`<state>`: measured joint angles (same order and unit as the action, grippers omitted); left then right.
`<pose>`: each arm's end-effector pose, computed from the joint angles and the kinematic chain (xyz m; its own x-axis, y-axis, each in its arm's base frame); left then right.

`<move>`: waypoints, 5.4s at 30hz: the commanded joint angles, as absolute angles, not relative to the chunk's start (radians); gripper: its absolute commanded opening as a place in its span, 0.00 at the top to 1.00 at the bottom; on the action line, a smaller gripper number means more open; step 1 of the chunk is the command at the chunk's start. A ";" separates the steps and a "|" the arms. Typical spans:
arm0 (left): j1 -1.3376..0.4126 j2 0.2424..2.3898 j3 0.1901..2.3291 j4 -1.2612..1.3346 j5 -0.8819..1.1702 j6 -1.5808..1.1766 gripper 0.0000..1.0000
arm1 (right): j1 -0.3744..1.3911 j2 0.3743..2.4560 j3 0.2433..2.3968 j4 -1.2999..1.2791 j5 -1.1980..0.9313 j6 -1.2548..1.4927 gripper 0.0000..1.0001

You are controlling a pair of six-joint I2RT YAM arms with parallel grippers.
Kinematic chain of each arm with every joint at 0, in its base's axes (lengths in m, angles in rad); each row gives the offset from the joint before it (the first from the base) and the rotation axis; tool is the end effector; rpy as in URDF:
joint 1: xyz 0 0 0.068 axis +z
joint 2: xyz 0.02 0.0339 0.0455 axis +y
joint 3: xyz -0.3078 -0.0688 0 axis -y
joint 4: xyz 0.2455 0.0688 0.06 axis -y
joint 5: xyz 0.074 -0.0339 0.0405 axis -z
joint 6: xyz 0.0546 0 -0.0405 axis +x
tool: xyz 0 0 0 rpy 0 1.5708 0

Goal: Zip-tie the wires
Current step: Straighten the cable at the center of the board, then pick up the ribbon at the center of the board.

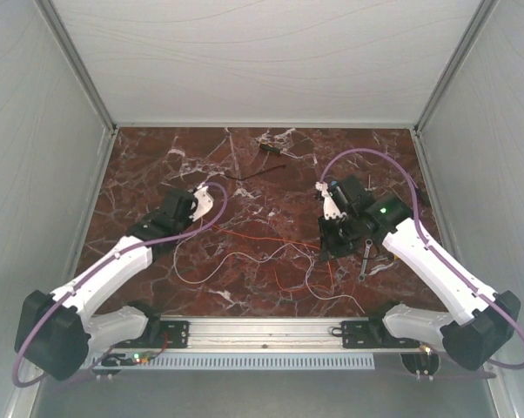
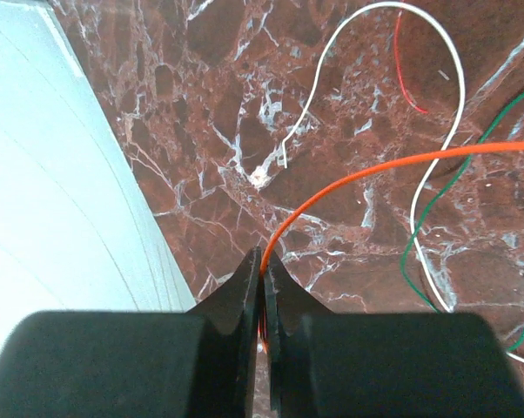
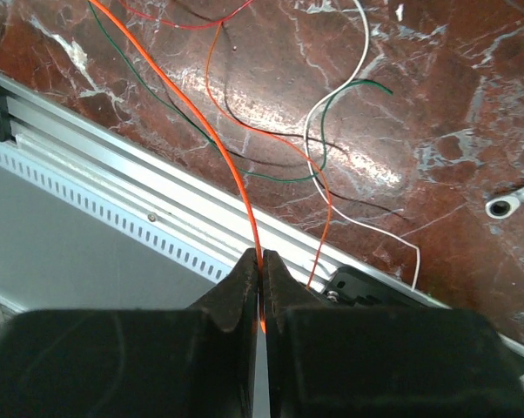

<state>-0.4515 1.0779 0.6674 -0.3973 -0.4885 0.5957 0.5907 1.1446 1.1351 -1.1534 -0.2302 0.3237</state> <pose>0.1982 -0.0676 0.2534 -0.4859 0.7863 -0.3817 0.4423 0.5979 0.6685 0.1502 0.1158 0.3347 -0.9192 -0.2435 -0.3095 -0.3429 0.8815 0.3247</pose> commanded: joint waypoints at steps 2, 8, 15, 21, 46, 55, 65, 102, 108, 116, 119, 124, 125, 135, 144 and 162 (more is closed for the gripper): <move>-0.408 1.152 0.688 -0.329 -0.484 0.642 1.00 | 0.627 1.167 1.074 -1.058 -0.285 0.353 1.00; -0.405 1.259 0.700 -0.309 -0.486 0.629 1.00 | 0.710 1.233 0.987 -0.930 -0.324 0.404 1.00; -0.403 1.356 0.714 -0.290 -0.495 0.611 1.00 | 0.764 1.359 0.942 -0.812 -0.303 0.438 1.00; -0.393 1.415 0.708 -0.226 -0.497 0.603 1.00 | 0.766 1.429 0.921 -0.763 -0.269 0.442 0.99; -0.334 1.577 0.801 -0.130 -0.441 0.571 0.47 | 0.758 1.488 0.954 -0.728 -0.179 0.465 0.75; -0.334 1.522 0.778 -0.120 -0.406 0.554 0.13 | 0.753 1.424 0.977 -0.788 -0.155 0.461 0.55; -0.336 1.420 0.745 -0.134 -0.369 0.535 0.01 | 0.711 1.304 1.055 -0.866 -0.126 0.445 0.40; -0.336 0.616 0.535 0.326 -0.388 0.193 0.00 | 0.260 1.499 1.139 -0.038 -0.336 0.930 0.02; -0.336 0.629 0.555 0.288 -0.378 0.191 0.00 | 0.348 1.755 1.414 -0.255 -0.143 1.044 0.02; -0.336 0.629 0.557 0.271 -0.351 0.192 0.00 | 0.477 2.085 1.860 -0.613 0.196 1.175 0.02; -0.336 0.635 0.558 0.265 -0.343 0.192 0.00 | 0.504 2.220 2.054 -0.756 0.273 1.215 0.03; -0.336 0.643 0.566 0.250 -0.317 0.187 0.00 | 0.528 2.373 2.215 -0.813 0.332 1.241 0.11; -0.336 0.644 0.566 0.248 -0.314 0.188 0.00 | 0.530 2.393 2.229 -0.806 0.339 1.240 0.12; -0.336 0.648 0.569 0.234 -0.286 0.189 0.00 | 0.541 2.545 2.350 -0.767 0.435 1.200 0.37; -0.336 0.648 0.571 0.228 -0.272 0.192 0.00 | 0.561 2.669 2.447 -0.796 0.547 1.097 0.50; -0.336 0.643 0.571 0.218 -0.259 0.208 0.00 | 0.607 2.708 2.438 -0.801 0.622 0.717 0.79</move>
